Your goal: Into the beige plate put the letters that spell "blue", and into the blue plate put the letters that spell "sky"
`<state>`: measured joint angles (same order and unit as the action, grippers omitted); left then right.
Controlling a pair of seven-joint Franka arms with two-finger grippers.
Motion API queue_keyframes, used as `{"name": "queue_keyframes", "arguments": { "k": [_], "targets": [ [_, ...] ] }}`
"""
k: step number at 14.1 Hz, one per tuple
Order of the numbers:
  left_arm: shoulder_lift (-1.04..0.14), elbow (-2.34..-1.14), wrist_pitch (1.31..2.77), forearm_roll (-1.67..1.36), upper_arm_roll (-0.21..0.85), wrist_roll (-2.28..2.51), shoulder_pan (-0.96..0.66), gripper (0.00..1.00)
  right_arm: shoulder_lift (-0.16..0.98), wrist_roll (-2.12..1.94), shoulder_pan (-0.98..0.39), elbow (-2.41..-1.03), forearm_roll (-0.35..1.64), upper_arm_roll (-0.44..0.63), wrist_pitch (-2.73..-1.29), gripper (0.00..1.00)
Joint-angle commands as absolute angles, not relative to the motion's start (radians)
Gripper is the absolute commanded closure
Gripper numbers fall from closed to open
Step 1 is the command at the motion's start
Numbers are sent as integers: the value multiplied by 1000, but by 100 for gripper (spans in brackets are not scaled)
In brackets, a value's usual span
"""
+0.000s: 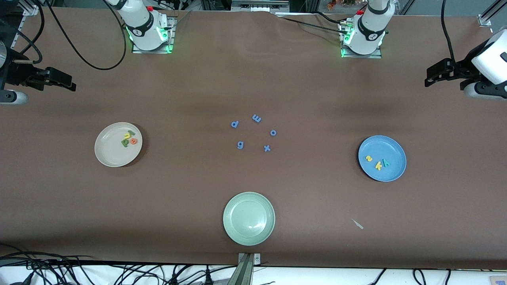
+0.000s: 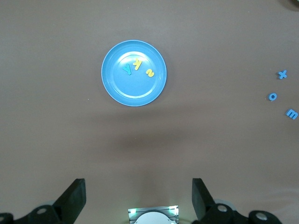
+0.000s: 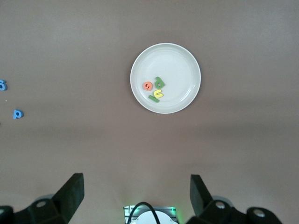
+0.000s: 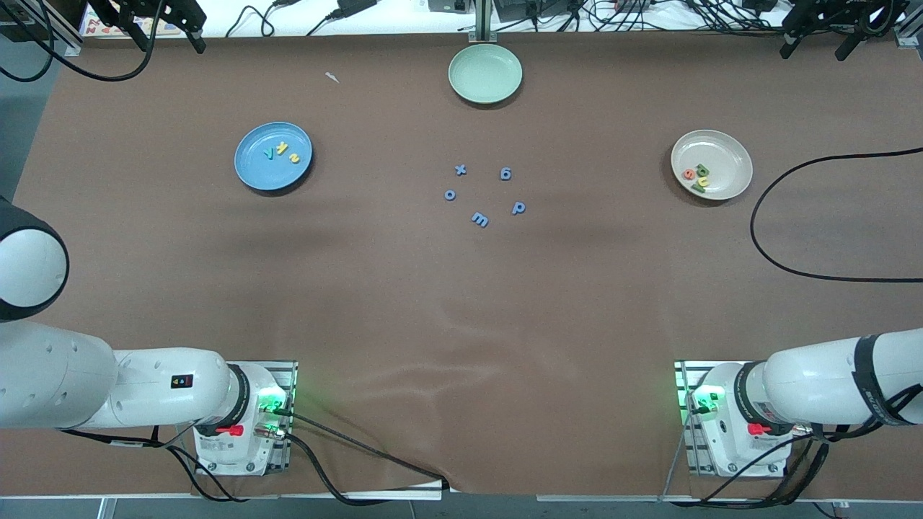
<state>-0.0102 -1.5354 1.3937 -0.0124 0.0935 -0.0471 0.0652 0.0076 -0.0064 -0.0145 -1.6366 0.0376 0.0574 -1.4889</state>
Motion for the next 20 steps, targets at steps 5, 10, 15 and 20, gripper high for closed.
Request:
{"name": "queue_keyframes", "arguments": {
  "k": [5,10,15,20],
  "targets": [
    [-25,-1503,1379,2,98,-41,61,0,12,8,20,-1663,28,38,-1595,0],
    [-25,-1503,1379,2,98,-41,61,0,15,8,25,-1663,26,38,-1598,0],
    [-25,-1503,1379,2,98,-41,61,0,15,8,25,-1663,25,37,-1601,0],
    [-25,-1503,1379,2,98,-41,61,0,28,6,21,-1651,25,38,-1598,0]
  ]
}}
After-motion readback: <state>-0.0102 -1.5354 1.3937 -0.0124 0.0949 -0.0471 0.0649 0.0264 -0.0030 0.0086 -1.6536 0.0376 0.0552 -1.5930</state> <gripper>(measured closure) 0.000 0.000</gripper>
